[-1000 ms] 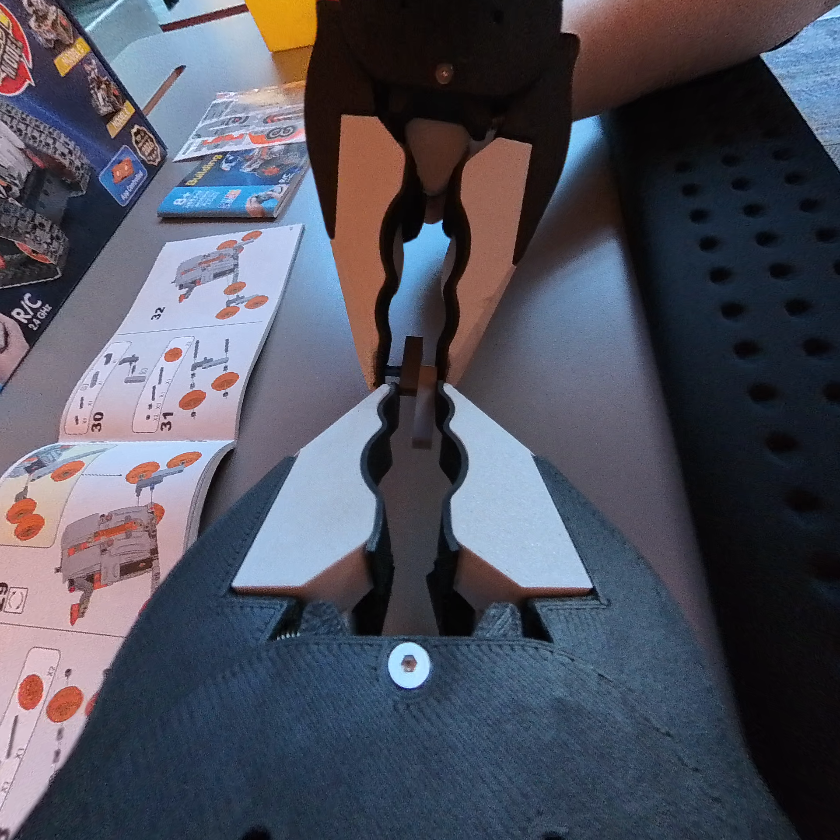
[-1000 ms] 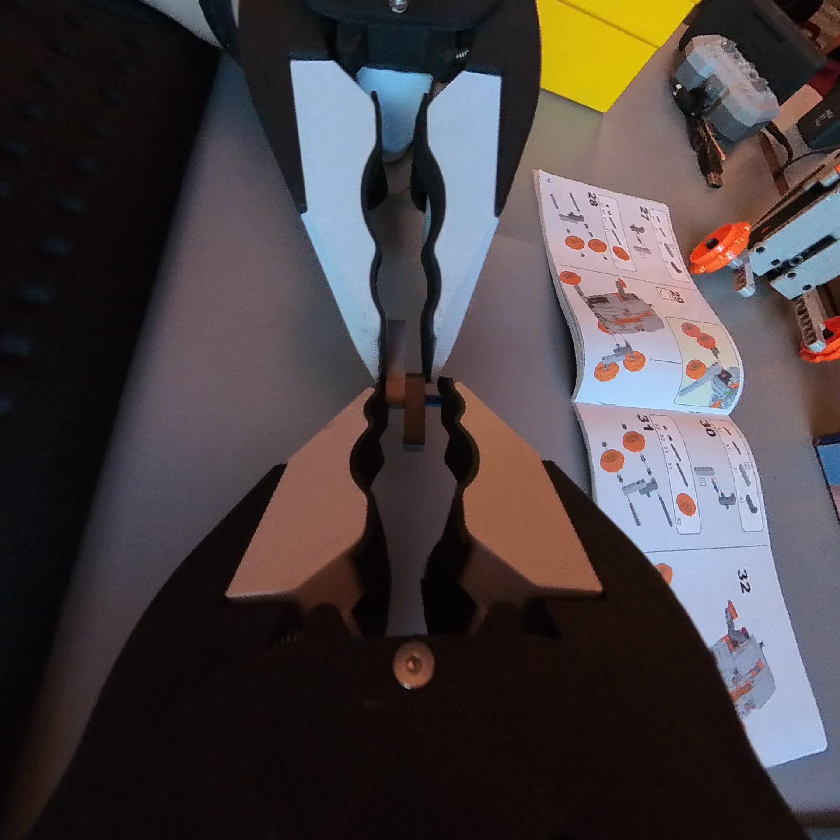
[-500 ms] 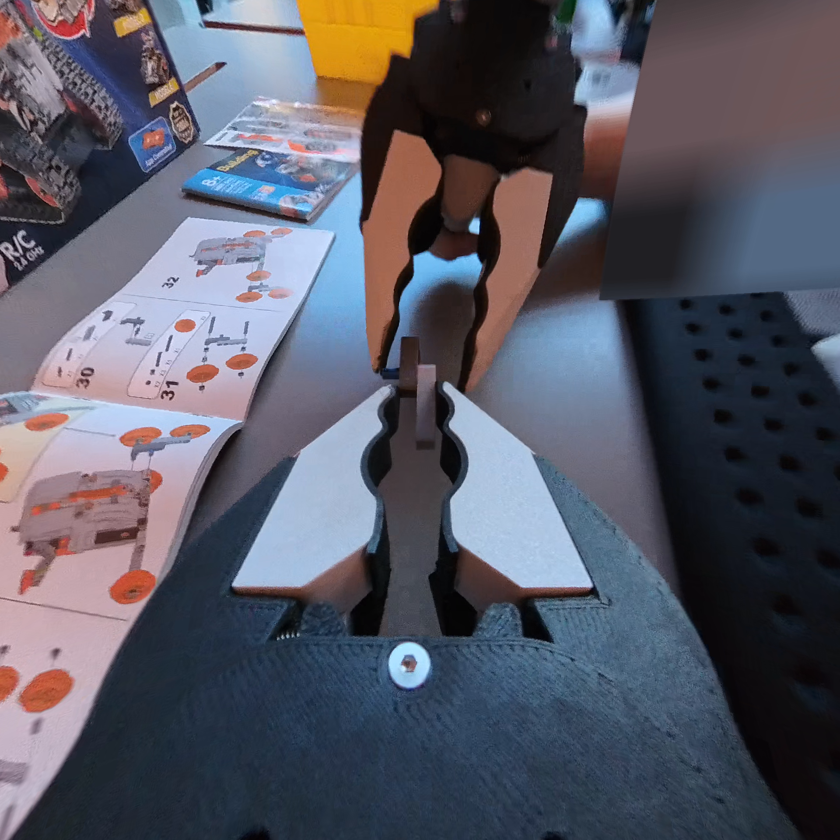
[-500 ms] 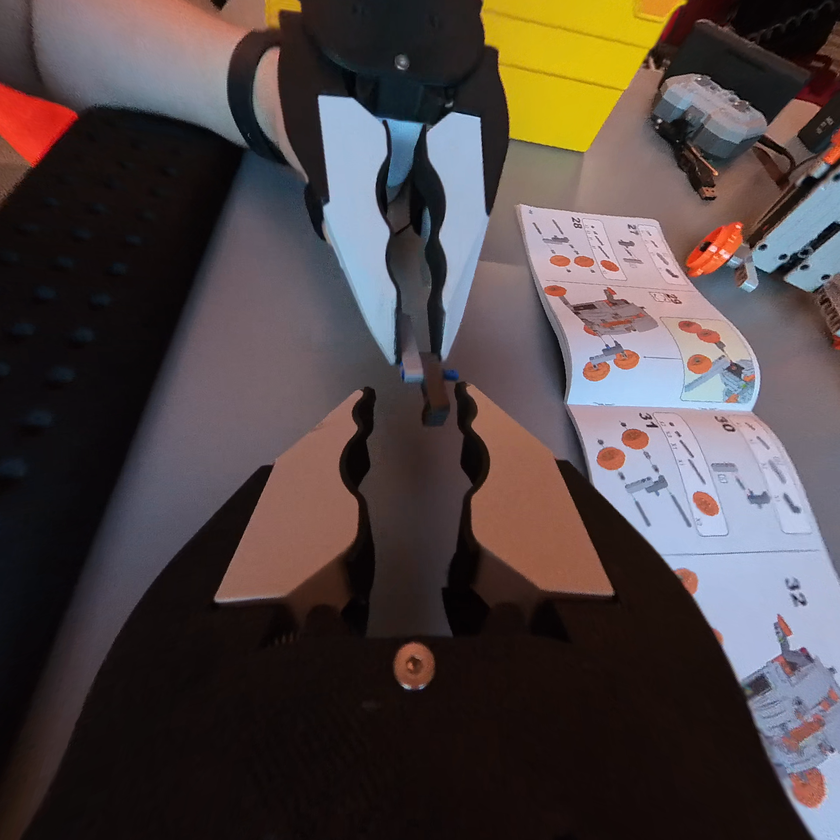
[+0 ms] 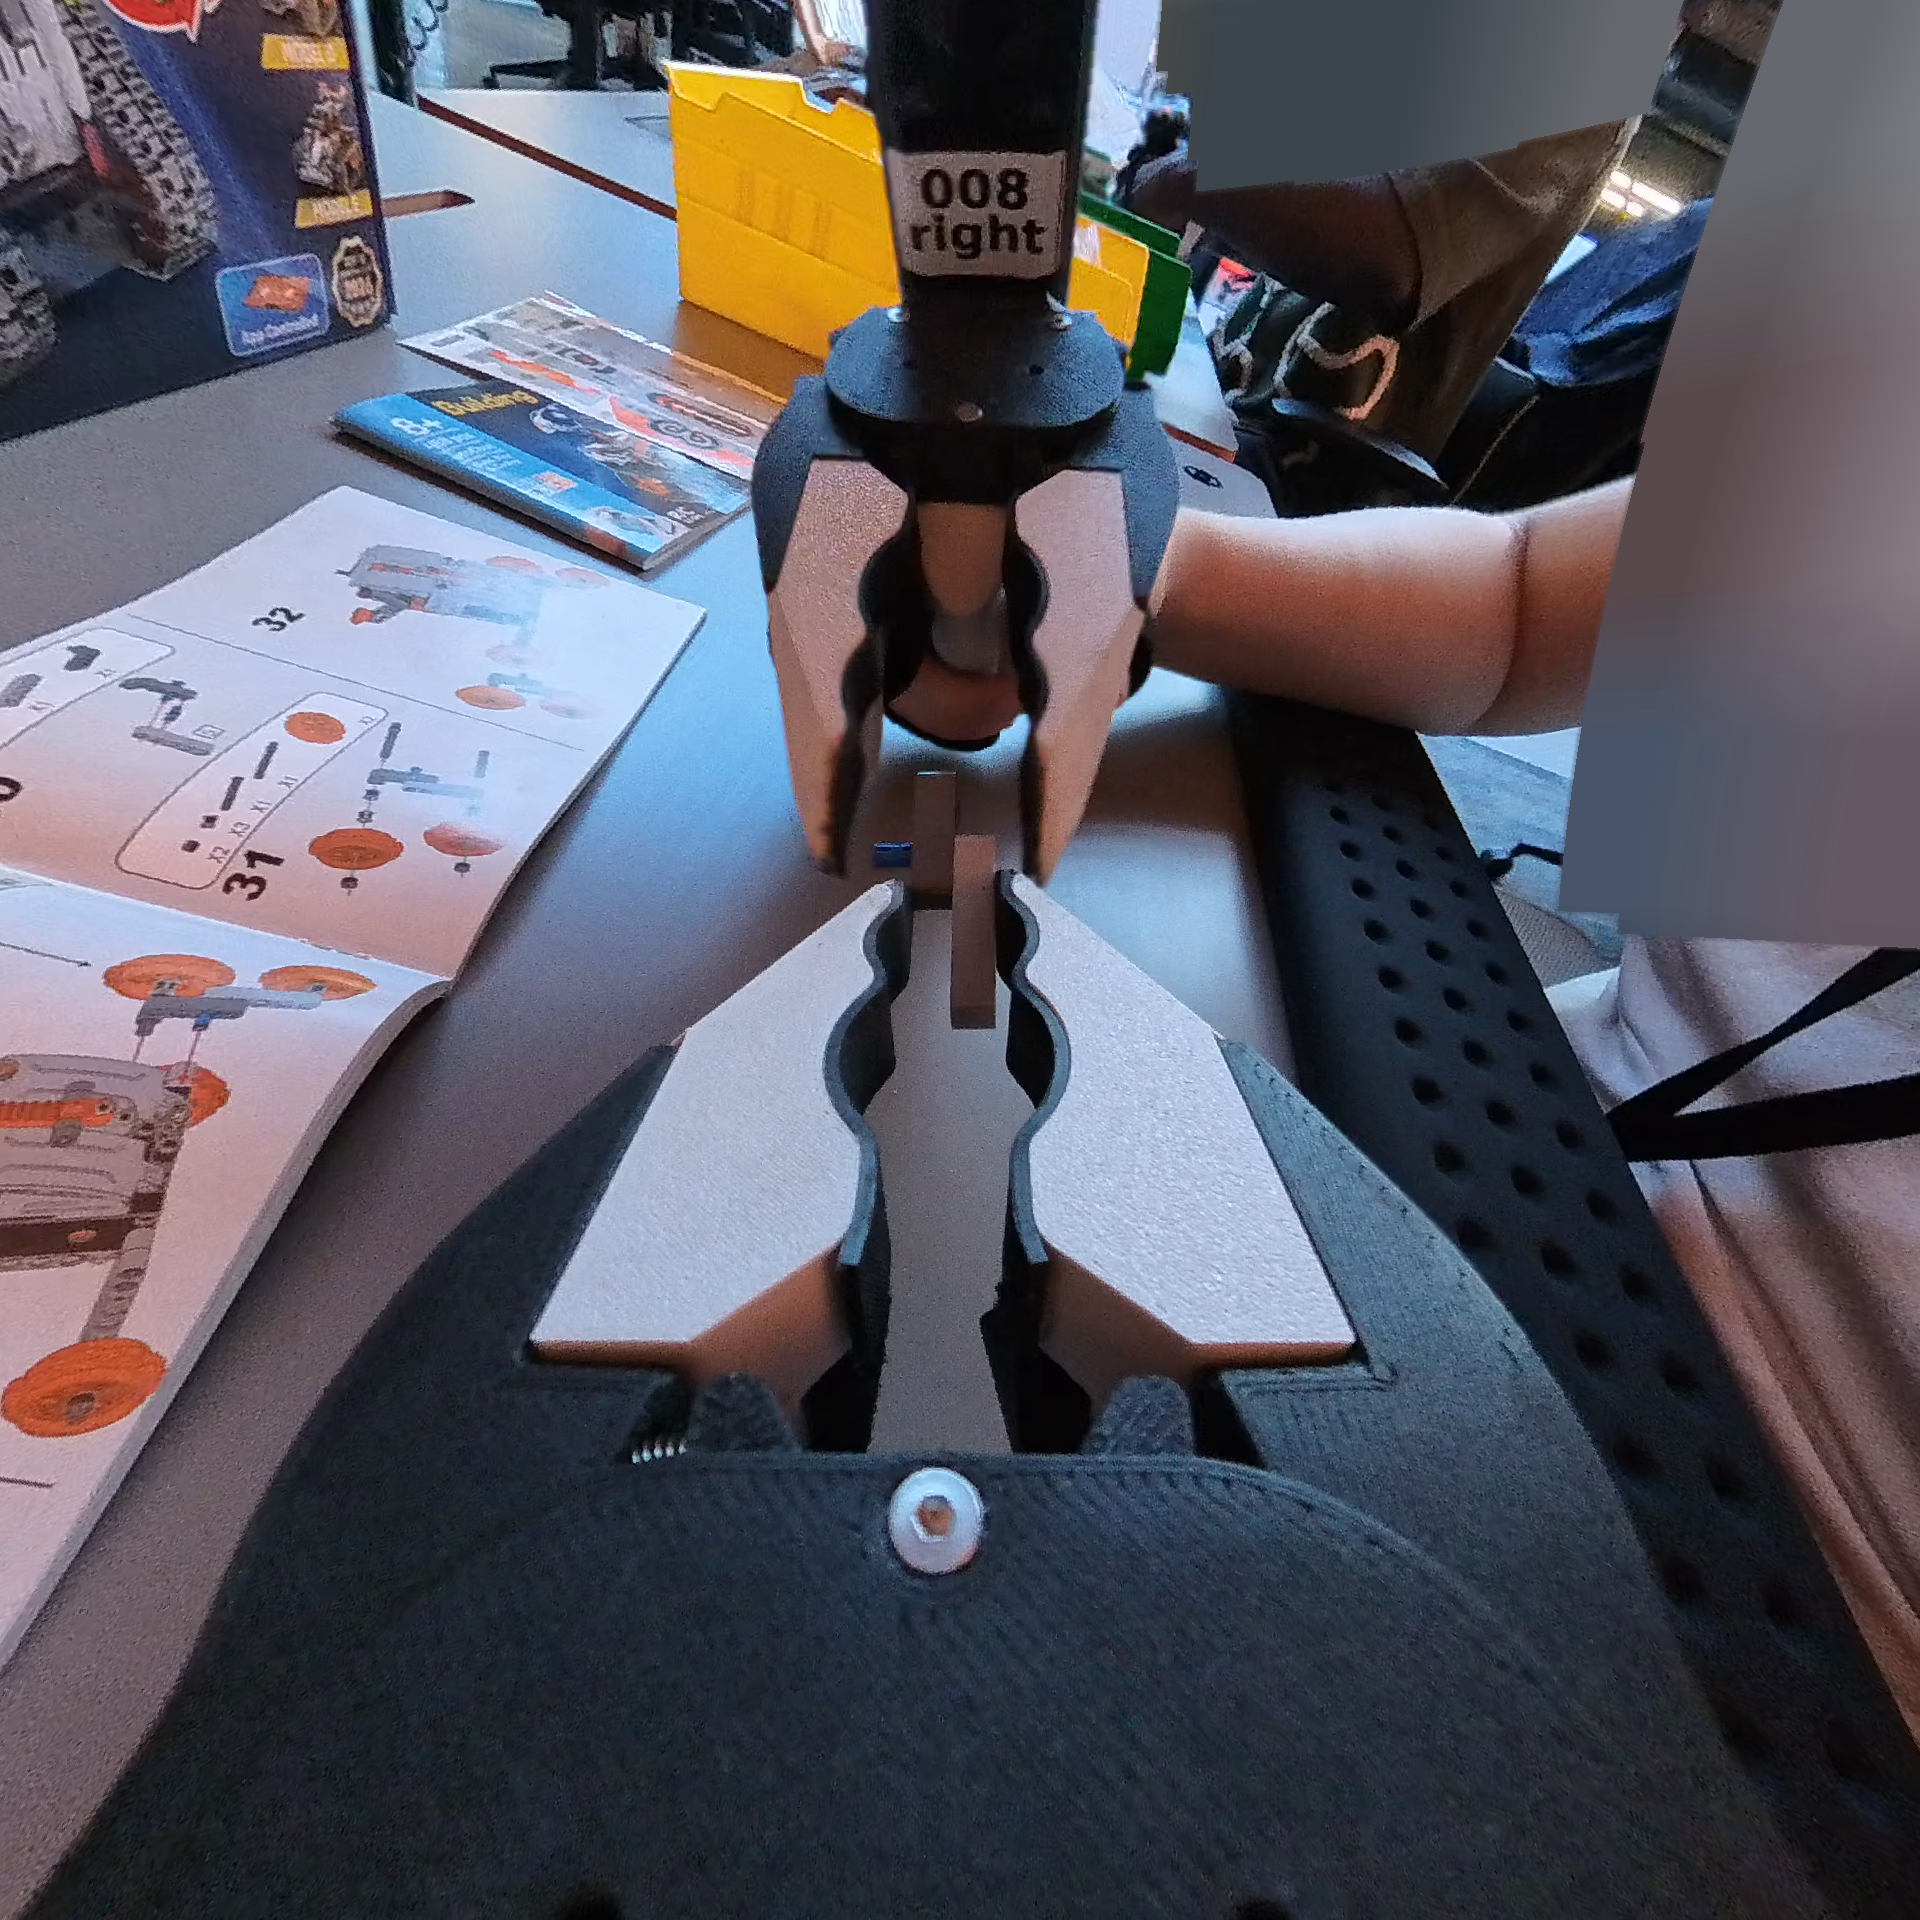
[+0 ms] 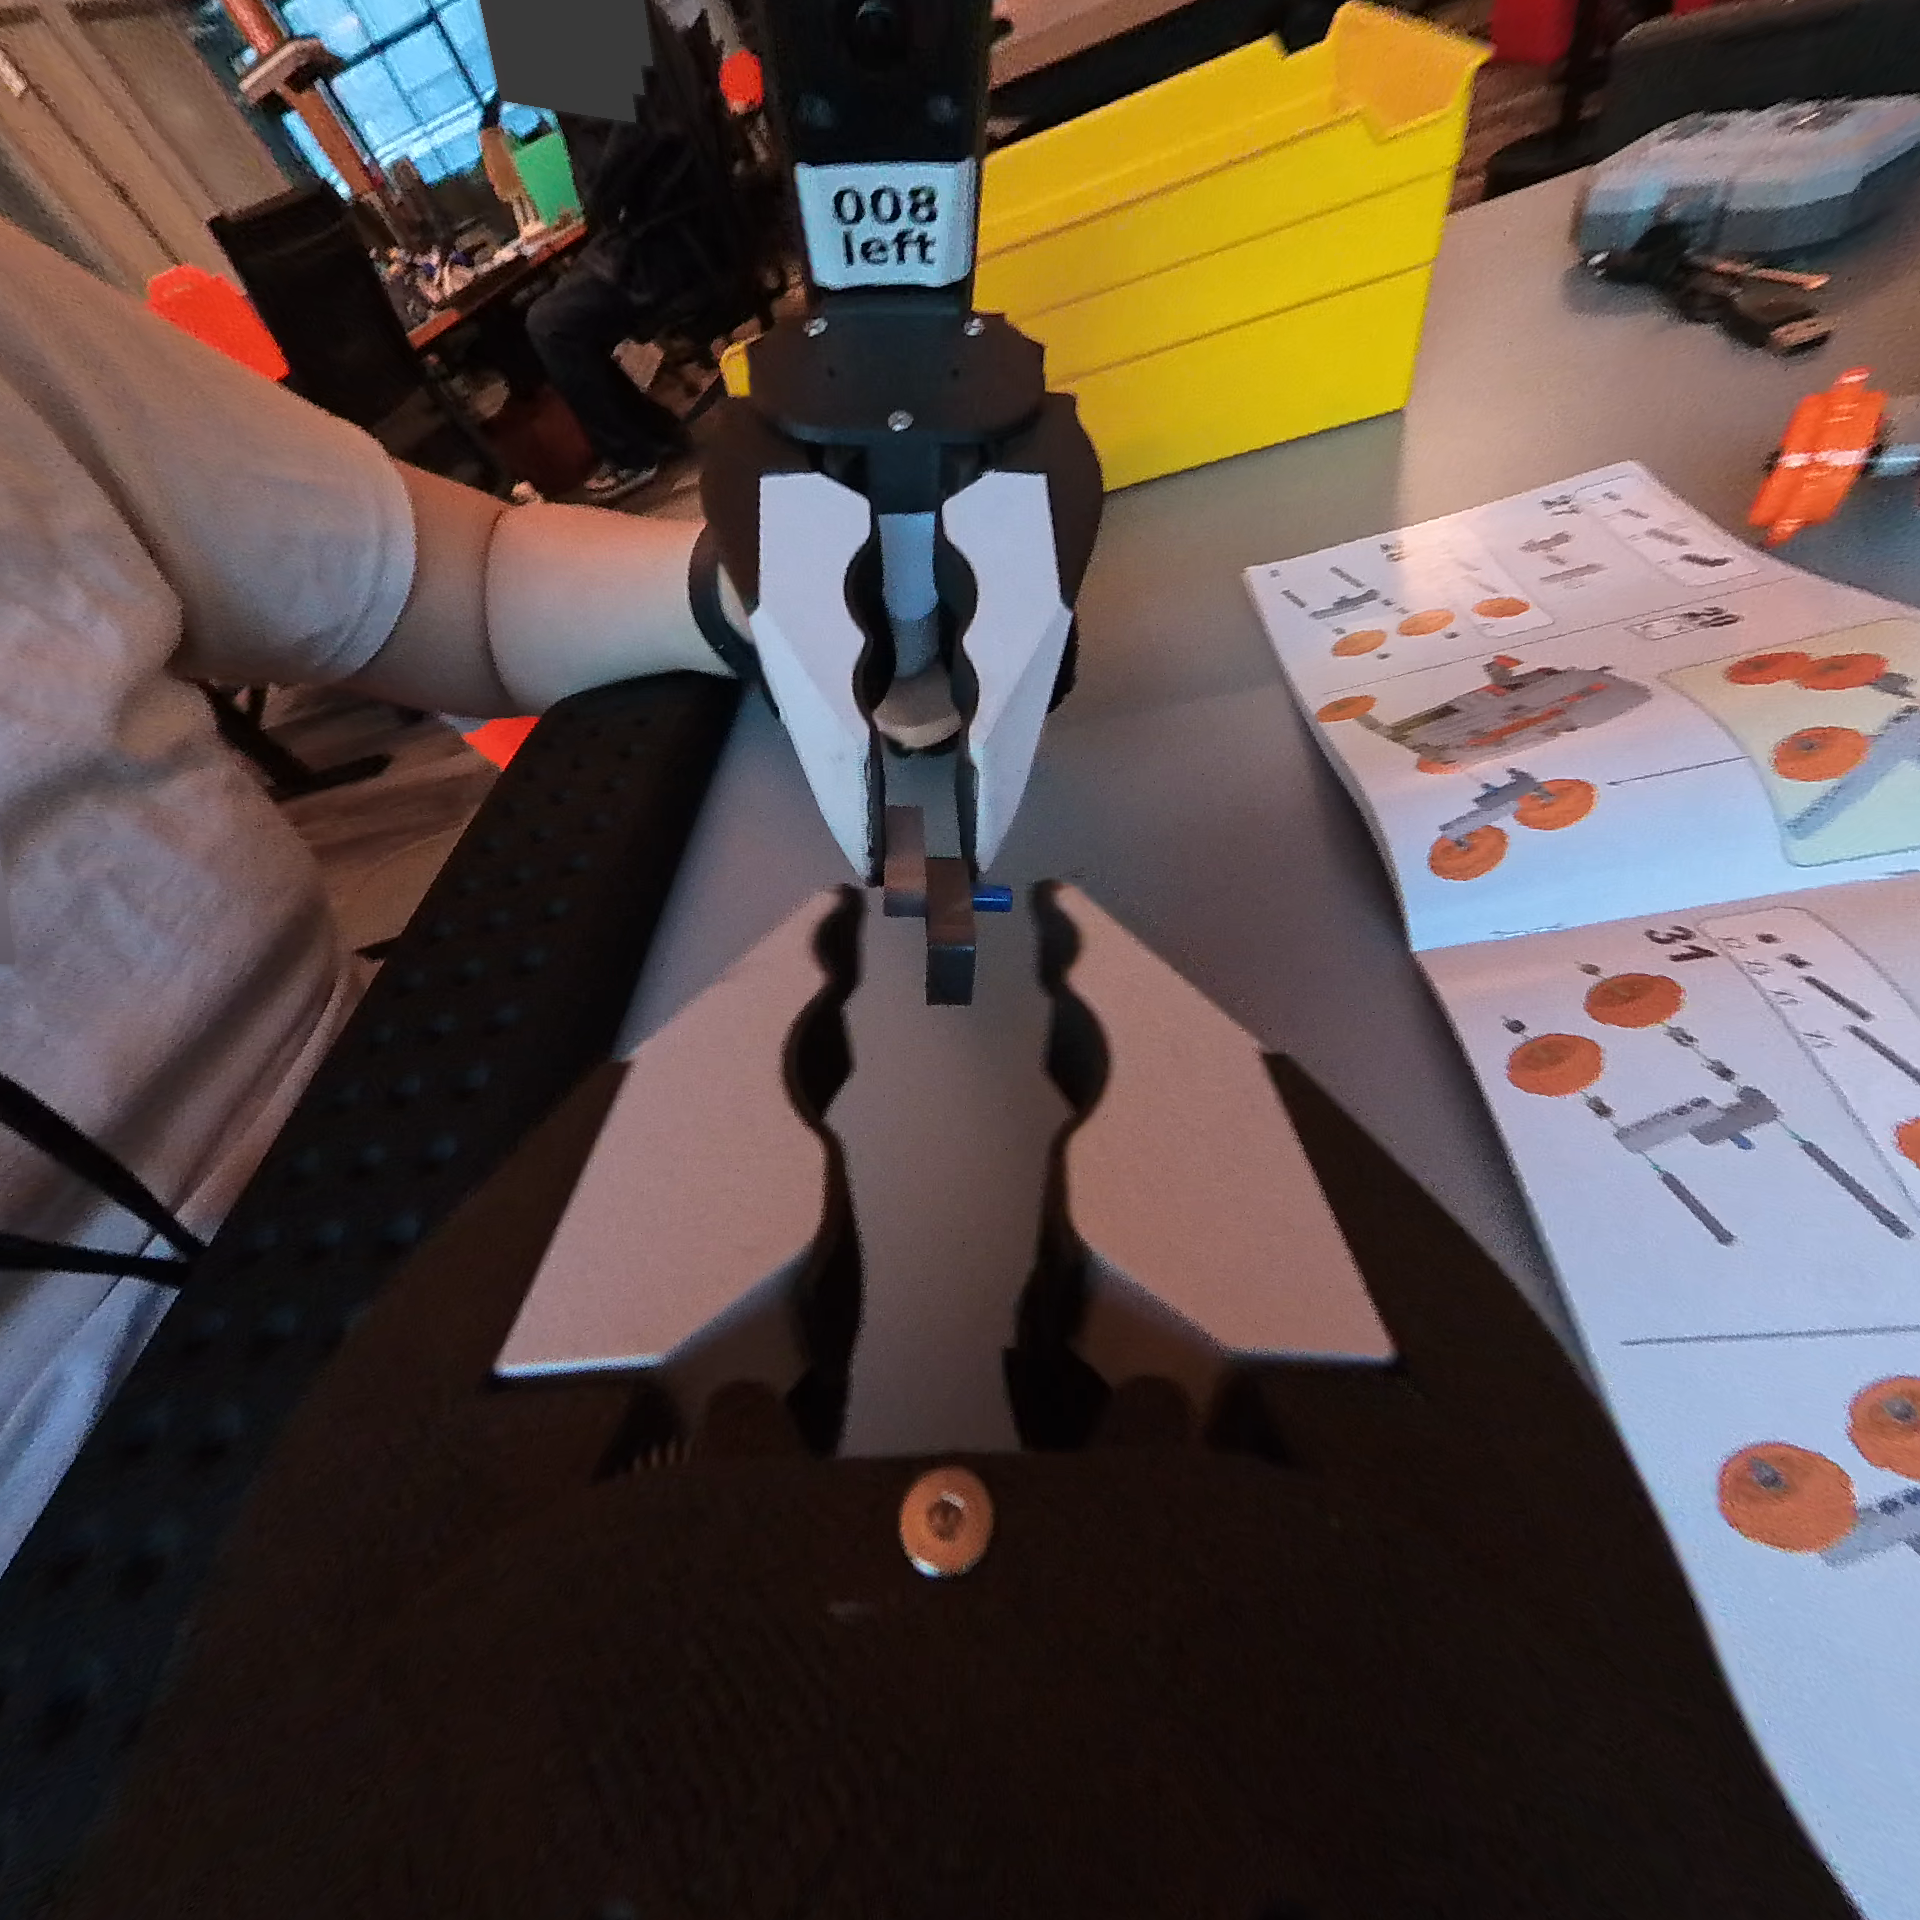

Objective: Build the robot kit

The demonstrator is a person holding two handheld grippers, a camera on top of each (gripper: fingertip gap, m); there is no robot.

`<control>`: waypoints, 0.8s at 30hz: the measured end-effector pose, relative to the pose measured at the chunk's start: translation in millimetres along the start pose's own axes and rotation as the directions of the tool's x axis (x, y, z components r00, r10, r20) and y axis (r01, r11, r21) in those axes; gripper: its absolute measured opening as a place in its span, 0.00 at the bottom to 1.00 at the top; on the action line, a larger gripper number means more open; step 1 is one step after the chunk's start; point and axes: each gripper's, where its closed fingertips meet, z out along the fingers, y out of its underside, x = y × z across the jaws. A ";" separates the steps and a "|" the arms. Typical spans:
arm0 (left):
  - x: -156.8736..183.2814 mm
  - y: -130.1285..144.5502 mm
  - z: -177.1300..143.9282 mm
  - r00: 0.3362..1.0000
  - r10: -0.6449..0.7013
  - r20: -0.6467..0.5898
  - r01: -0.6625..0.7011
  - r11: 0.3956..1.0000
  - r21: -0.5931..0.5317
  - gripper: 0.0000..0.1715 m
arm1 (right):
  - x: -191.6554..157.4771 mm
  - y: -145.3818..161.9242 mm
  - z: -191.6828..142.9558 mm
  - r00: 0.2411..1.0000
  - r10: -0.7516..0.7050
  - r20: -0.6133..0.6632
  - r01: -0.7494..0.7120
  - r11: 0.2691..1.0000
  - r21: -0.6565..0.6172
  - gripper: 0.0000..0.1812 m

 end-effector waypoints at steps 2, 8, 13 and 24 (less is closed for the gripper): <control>1.5 1.7 0.7 1.000 0.022 0.004 -0.022 1.000 -0.015 0.08 | -1.1 3.4 1.4 1.000 -0.011 0.009 0.012 0.999 -0.030 0.13; 3.3 -3.4 -1.2 0.994 0.104 0.043 -0.104 0.995 -0.007 0.08 | -4.5 -5.6 -0.5 0.999 -0.037 0.003 0.037 0.999 -0.002 0.14; 5.3 -4.2 -0.8 0.972 0.217 0.087 -0.216 0.976 -0.025 0.08 | -6.0 -4.8 -0.9 0.992 -0.121 -0.027 0.121 0.992 -0.020 0.13; 11.7 0.8 1.1 0.737 0.644 0.207 -0.622 0.765 -0.166 0.08 | -12.5 -2.1 -1.6 0.754 -0.636 -0.163 0.623 0.772 -0.126 0.13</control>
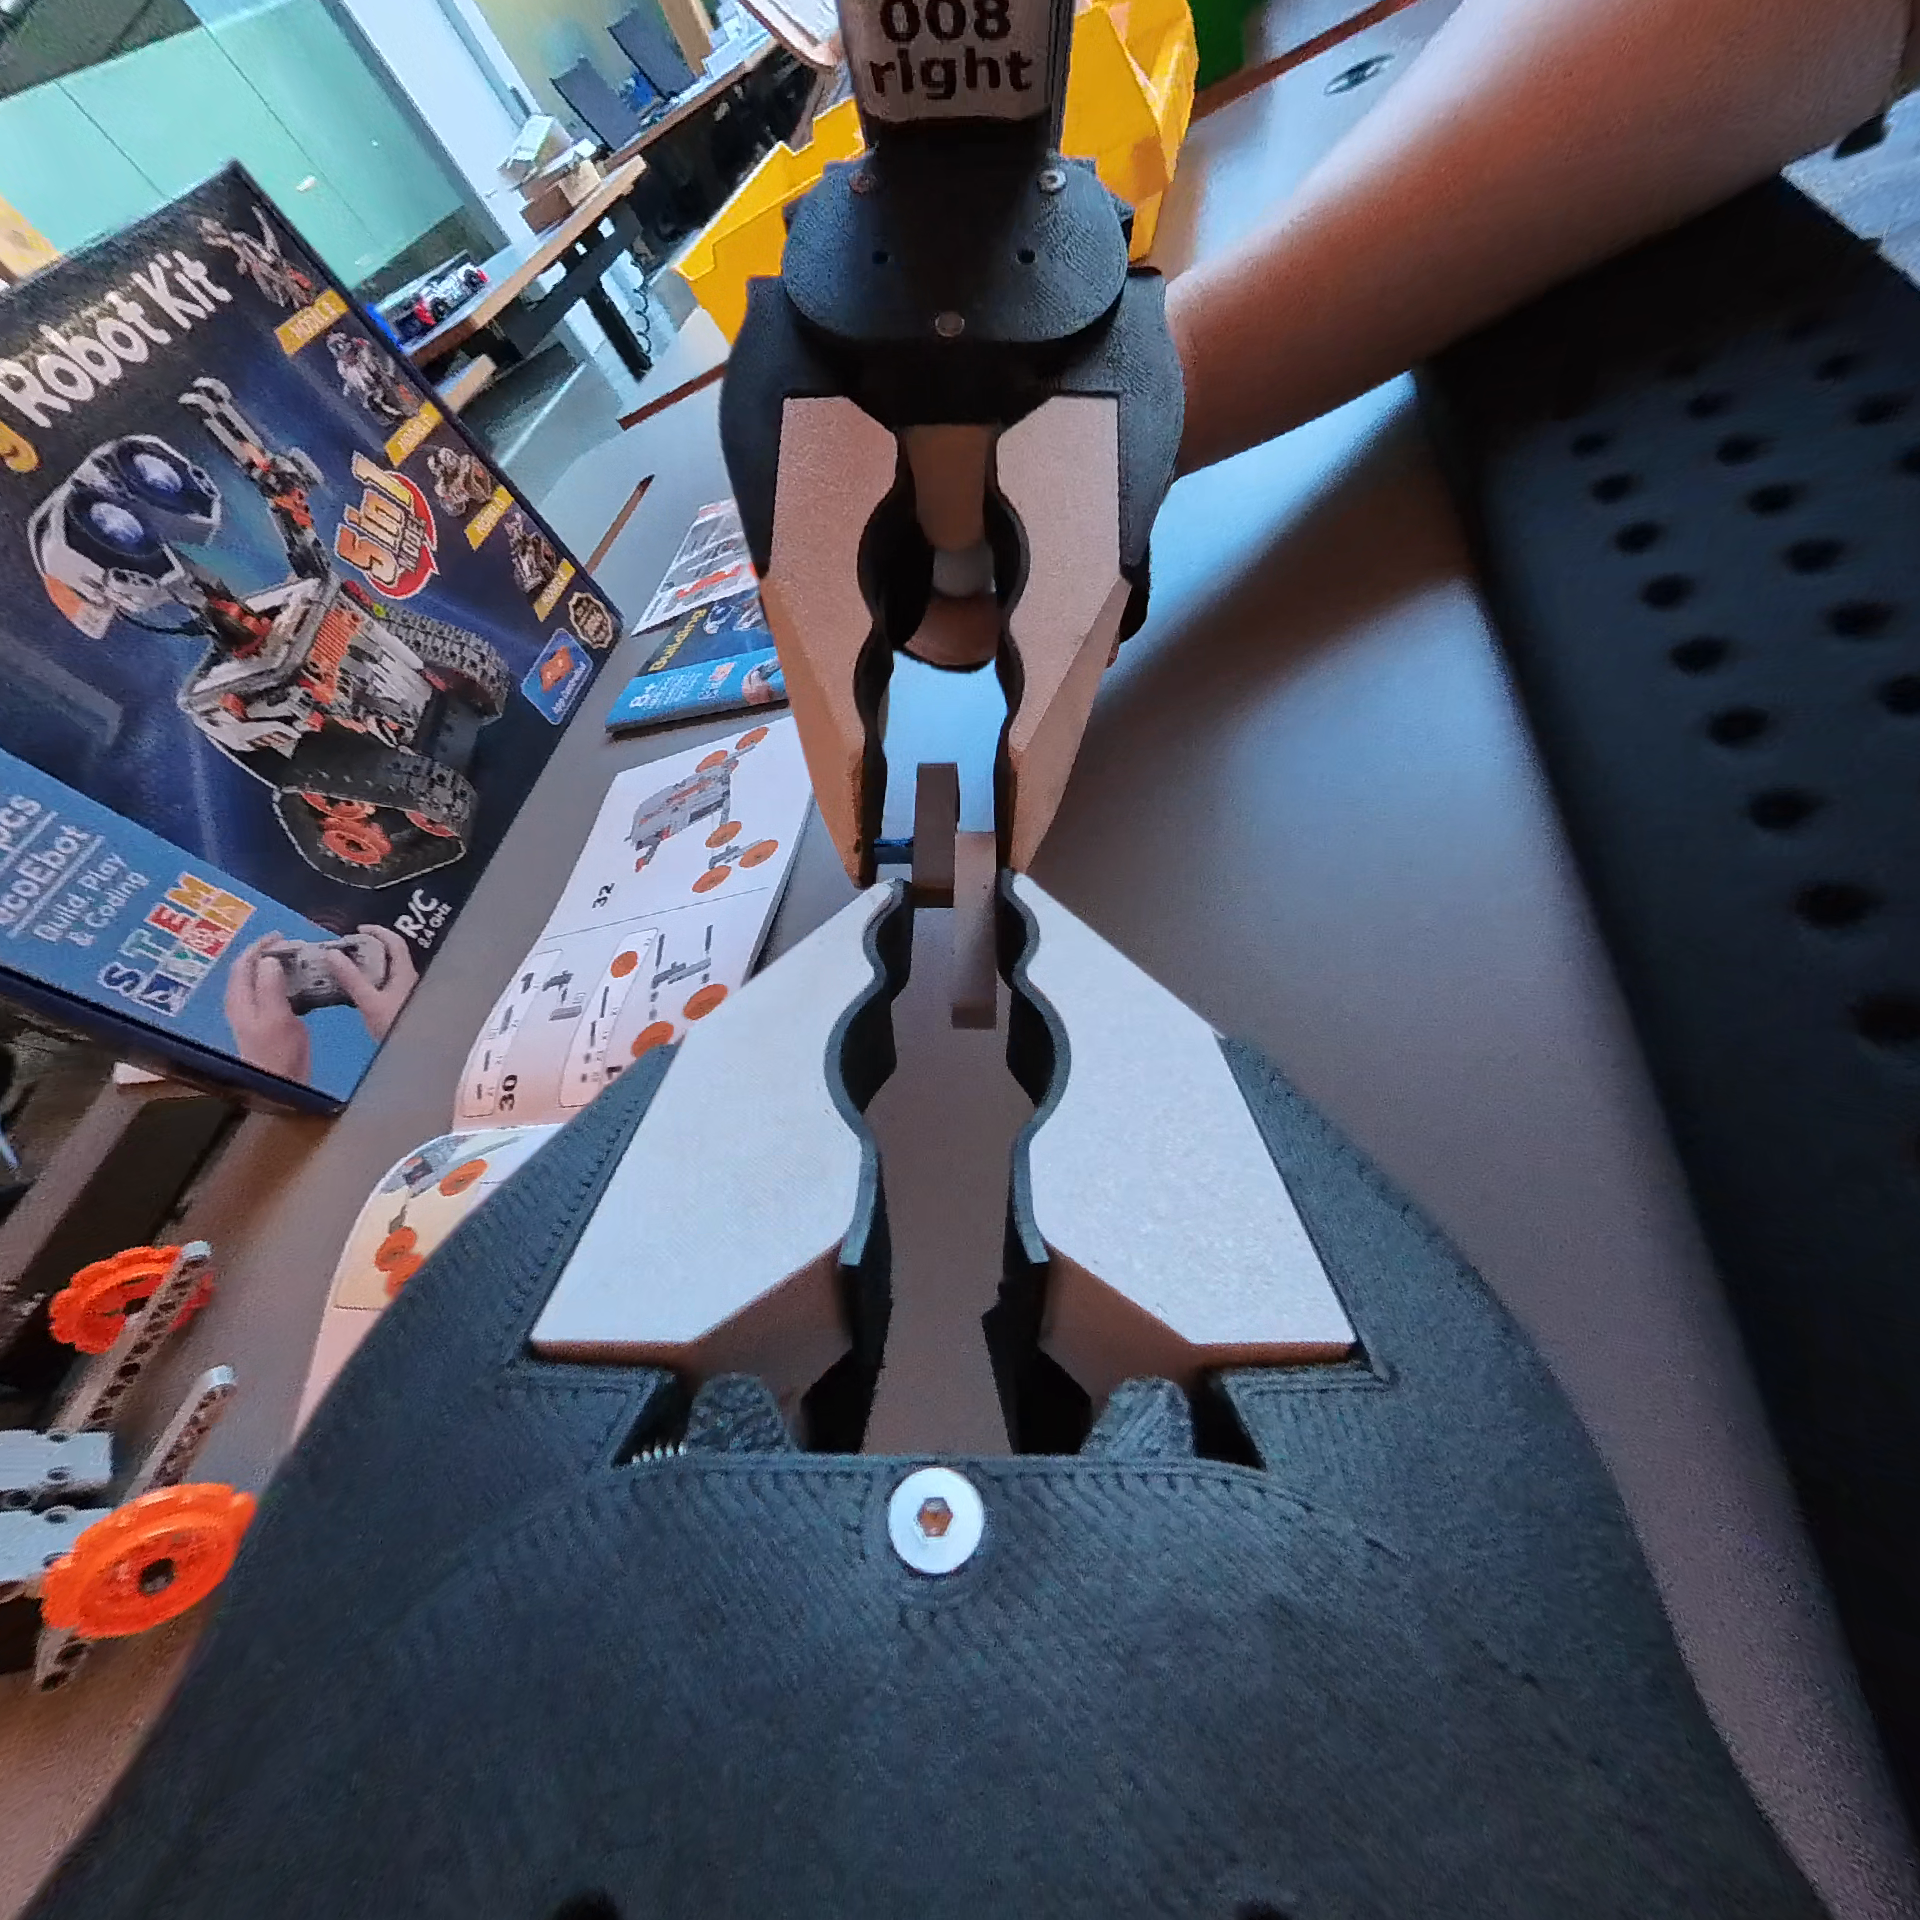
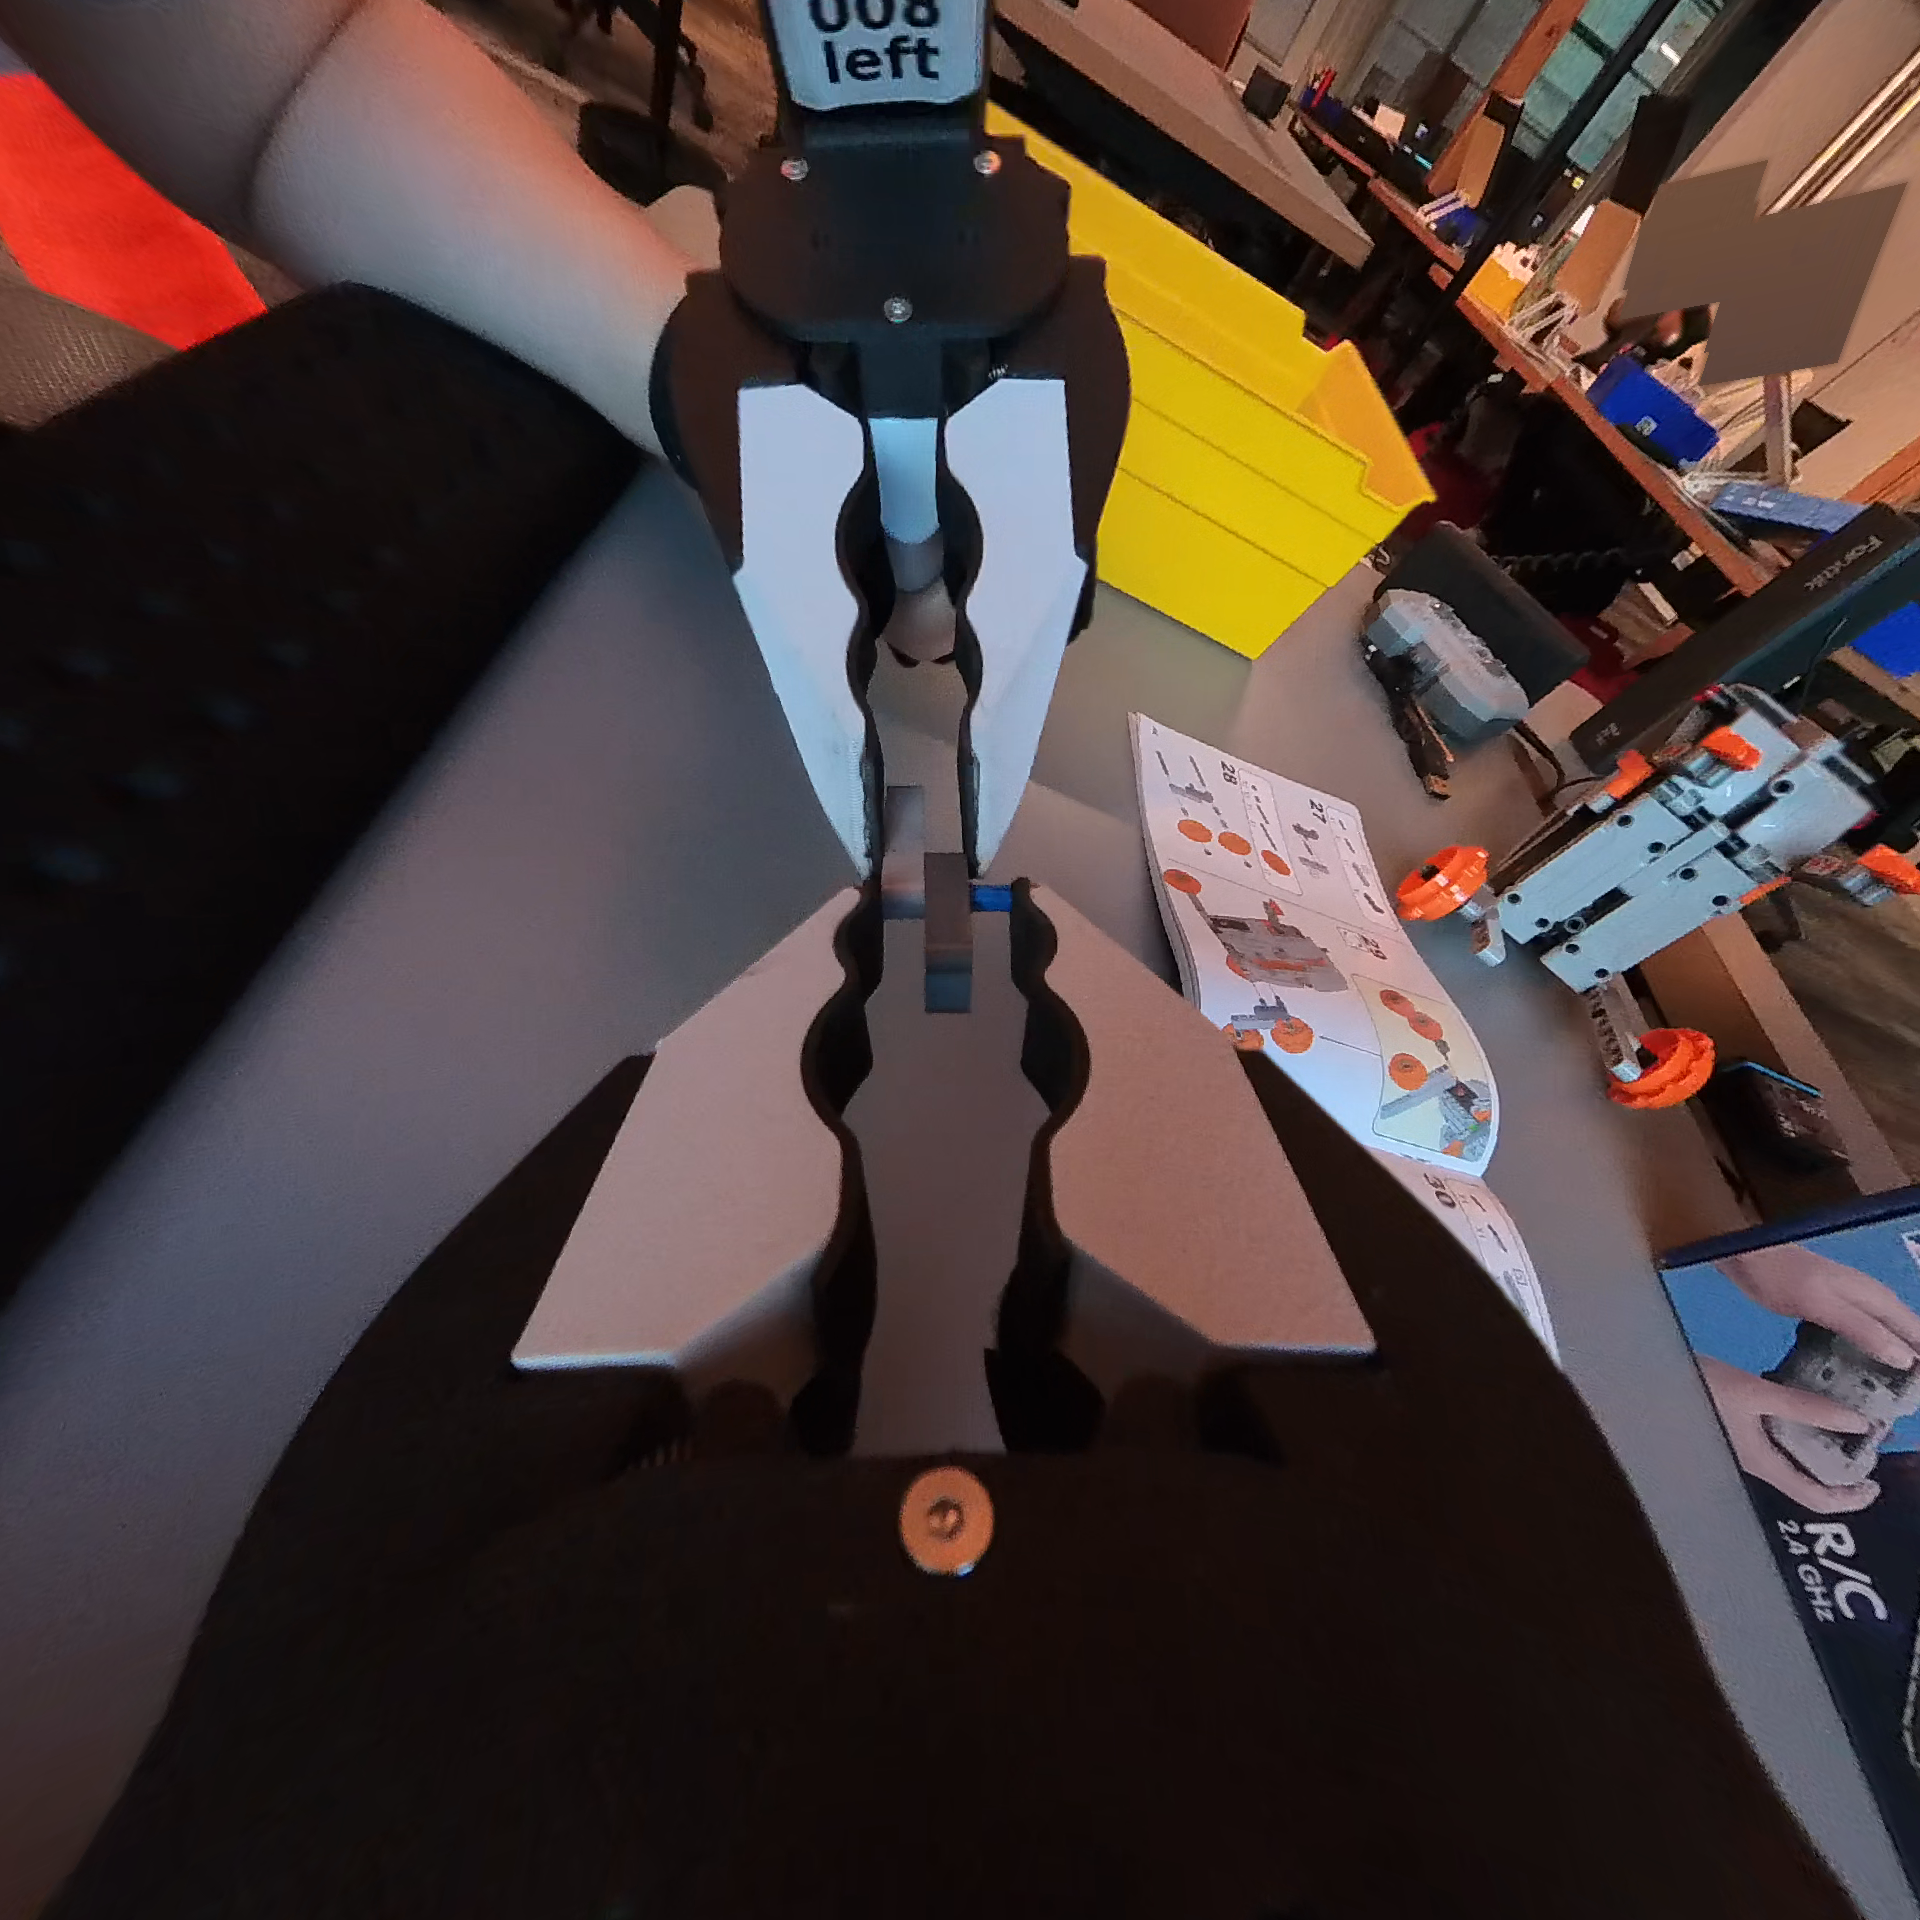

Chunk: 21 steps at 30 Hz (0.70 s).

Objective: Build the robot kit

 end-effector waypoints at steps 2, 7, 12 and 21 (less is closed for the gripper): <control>-1.2 -1.0 -0.3 1.000 0.005 0.012 -0.006 1.000 0.009 0.08 | 1.3 -1.5 -0.8 0.999 0.031 0.006 -0.031 0.999 0.017 0.13; -3.2 -3.7 -3.2 0.999 -0.037 0.000 0.037 0.999 0.036 0.03 | 6.5 -5.9 -5.4 0.998 0.069 0.002 -0.069 0.995 0.069 0.13; -2.0 -2.3 -1.9 1.000 0.018 0.022 -0.018 1.000 0.019 0.03 | 5.5 -3.3 -5.3 0.998 0.067 0.007 -0.067 0.995 0.076 0.13; -3.9 -0.3 -3.8 0.999 0.035 0.029 -0.034 0.999 -0.004 0.03 | 9.3 -3.7 -7.7 0.997 0.082 -0.005 -0.081 0.992 0.091 0.14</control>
